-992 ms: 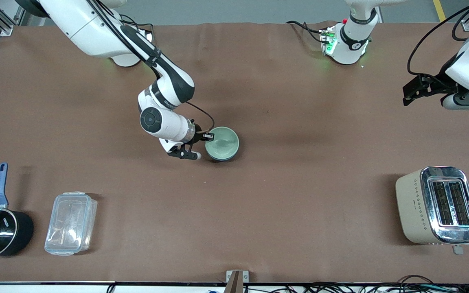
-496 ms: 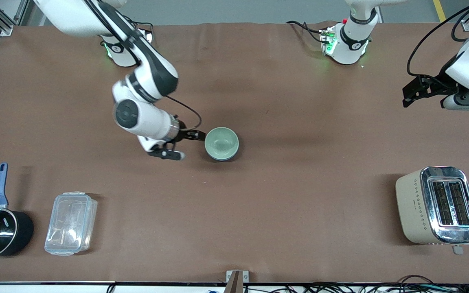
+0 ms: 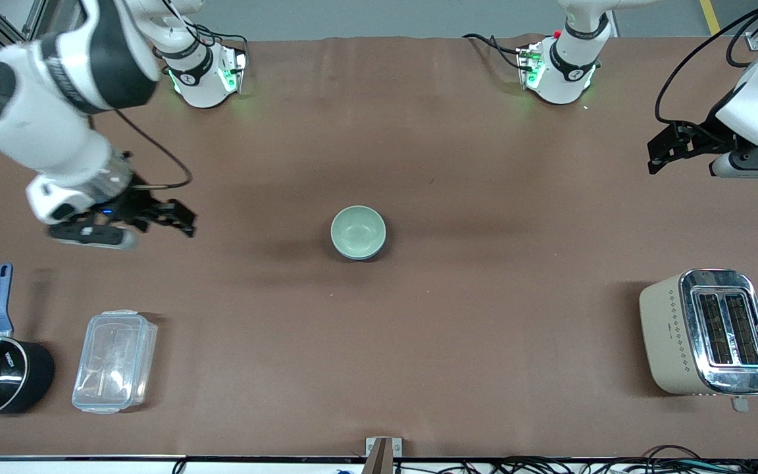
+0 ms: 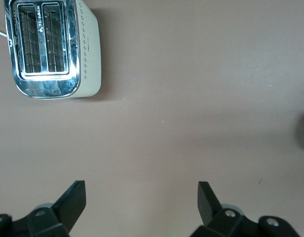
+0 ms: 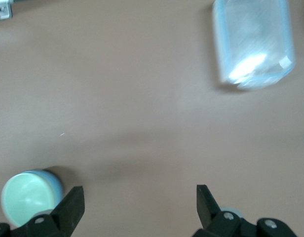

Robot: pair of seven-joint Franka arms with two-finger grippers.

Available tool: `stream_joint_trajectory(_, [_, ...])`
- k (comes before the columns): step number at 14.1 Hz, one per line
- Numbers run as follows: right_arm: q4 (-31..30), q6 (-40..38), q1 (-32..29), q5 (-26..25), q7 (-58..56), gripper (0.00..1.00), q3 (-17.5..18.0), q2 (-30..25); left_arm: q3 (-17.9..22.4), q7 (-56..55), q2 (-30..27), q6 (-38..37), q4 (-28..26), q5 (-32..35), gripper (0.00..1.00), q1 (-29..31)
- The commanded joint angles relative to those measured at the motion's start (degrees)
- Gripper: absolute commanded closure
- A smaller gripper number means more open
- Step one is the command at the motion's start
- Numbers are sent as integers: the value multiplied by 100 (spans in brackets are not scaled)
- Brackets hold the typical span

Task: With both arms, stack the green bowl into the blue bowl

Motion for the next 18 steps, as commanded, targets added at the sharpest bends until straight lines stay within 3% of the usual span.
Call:
stream_joint_trajectory(1, [21,-227,22,-109,-1039,0,-598,-360,-14,99,-29,61,15,-56,0,18])
stream_joint_trajectory(4, [493,-1156,-57,-100,-1682,0,-1030,-616,-14,99,-29,61,41,-56,0,18])
stream_joint_trajectory(11, [2427,-3311,-251,-435,-1675,0,-1049,-397,-14,82,24,26,138,-47,0,1])
stream_joint_trajectory(18, [2070,-3025,-251,-426,-1692,1,-1093,-388,-14,73,33,26,146,-38,0,-8])
